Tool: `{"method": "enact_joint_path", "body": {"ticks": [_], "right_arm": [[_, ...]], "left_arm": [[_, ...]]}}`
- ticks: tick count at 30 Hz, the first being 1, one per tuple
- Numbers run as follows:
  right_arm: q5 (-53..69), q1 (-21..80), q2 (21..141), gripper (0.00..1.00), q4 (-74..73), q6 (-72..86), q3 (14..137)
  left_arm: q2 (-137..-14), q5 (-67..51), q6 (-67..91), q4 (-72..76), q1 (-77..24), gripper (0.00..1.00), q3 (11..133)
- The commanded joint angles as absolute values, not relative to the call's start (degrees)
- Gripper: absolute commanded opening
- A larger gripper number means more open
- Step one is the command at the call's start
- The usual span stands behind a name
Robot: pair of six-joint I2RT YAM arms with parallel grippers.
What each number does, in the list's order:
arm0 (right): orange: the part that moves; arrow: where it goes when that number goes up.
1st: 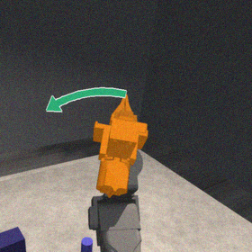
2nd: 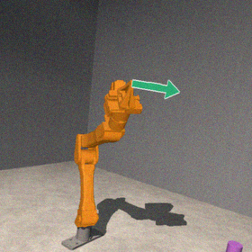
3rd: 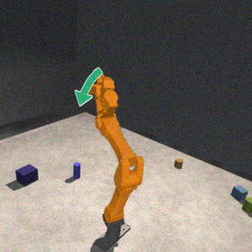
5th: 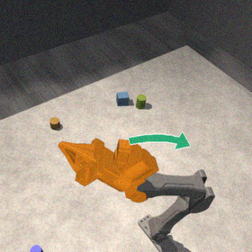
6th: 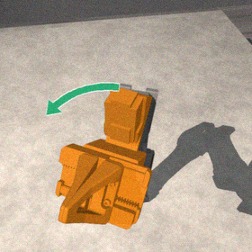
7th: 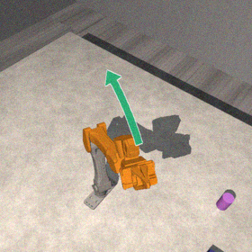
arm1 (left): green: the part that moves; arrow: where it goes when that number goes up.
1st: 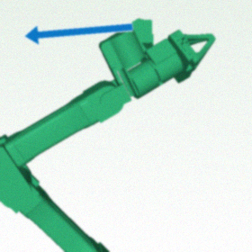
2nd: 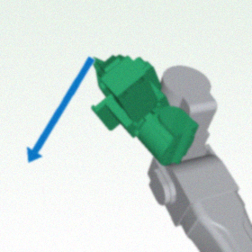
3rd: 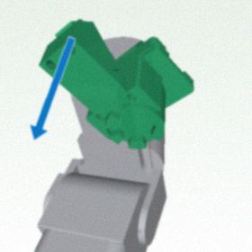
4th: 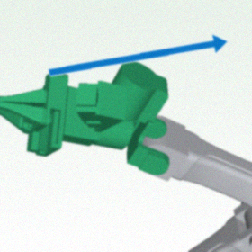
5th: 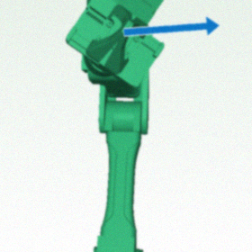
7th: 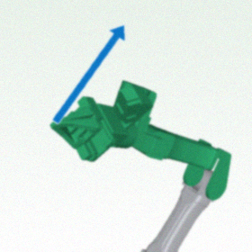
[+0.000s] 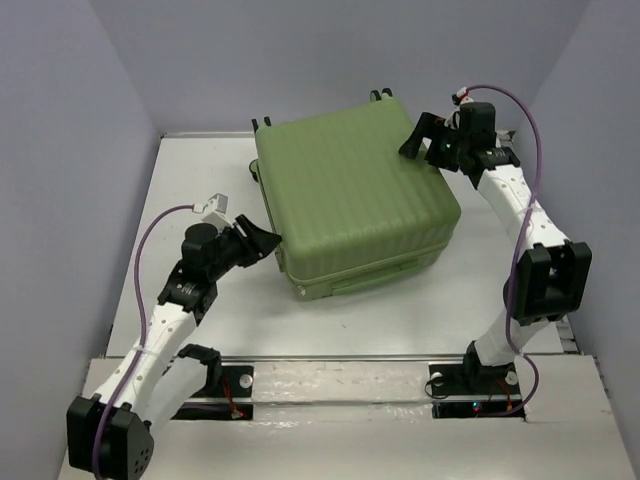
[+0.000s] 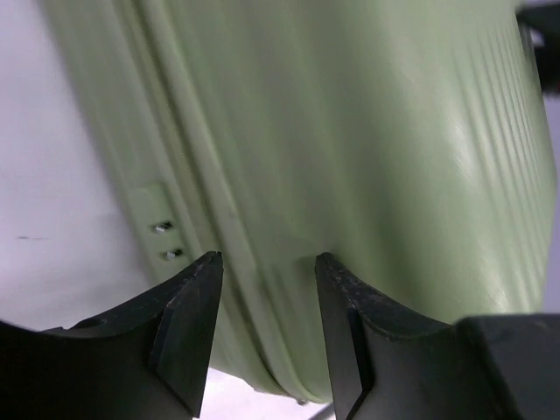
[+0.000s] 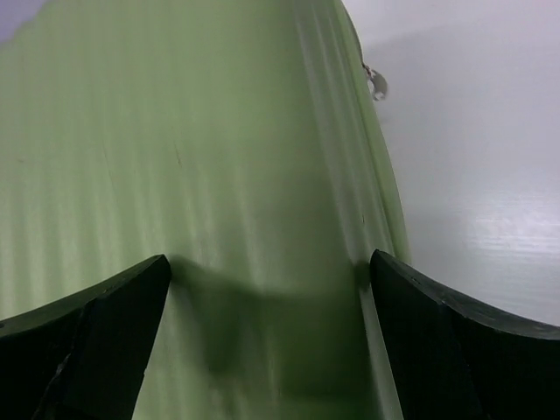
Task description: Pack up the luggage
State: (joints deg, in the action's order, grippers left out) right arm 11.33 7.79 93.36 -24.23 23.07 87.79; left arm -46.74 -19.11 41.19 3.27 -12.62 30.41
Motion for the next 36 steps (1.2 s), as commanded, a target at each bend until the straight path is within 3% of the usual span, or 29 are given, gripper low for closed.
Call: {"method": "enact_joint_path", "body": {"ticks": [1,5,11,17,23,25,29,32,36], "right_arm": [[29.3,7.7,97.9,0.99,-27.0,21.9,94.4],[35.0,12.9,105.8,0.97,-27.5,20.7,99.3],[45.2,20.7,120.5,0.95,-32.5,21.1,119.1],[41.5,20.7,126.6,1.0,-32.9,27.2,131.8],[38.2,20.7,125.6,1.0,-29.9,30.7,139.7],[39.0,20.0,124.2,1.0,-28.3,30.9,140.6],[41.2,18.4,117.7,1.0,-26.5,28.7,140.8],[41.0,18.4,113.7,1.0,-26.4,25.2,138.8],[41.4,18.4,107.4,1.0,-26.4,22.2,134.2]], "left_arm": [[-45.7,-19.3,43.1,8.3,-20.8,0.57,29.5],[-47.3,-15.7,44.9,10.1,-29.0,0.56,28.6],[-45.0,-10.4,48.2,11.4,-36.5,0.55,27.2],[-44.9,-6.7,46.5,7.7,-39.3,0.57,32.0],[-45.9,-4.1,43.9,4.4,-39.1,0.67,39.8],[-46.1,-3.3,41.9,2.4,-38.9,0.75,44.0],[-46.8,1.6,35.5,-6.6,-35.3,0.94,55.8],[-48.3,-6.3,32.3,-10.4,-25.7,0.98,62.6],[-50.4,-17.5,31.4,-10.3,-11.8,0.98,61.7]]}}
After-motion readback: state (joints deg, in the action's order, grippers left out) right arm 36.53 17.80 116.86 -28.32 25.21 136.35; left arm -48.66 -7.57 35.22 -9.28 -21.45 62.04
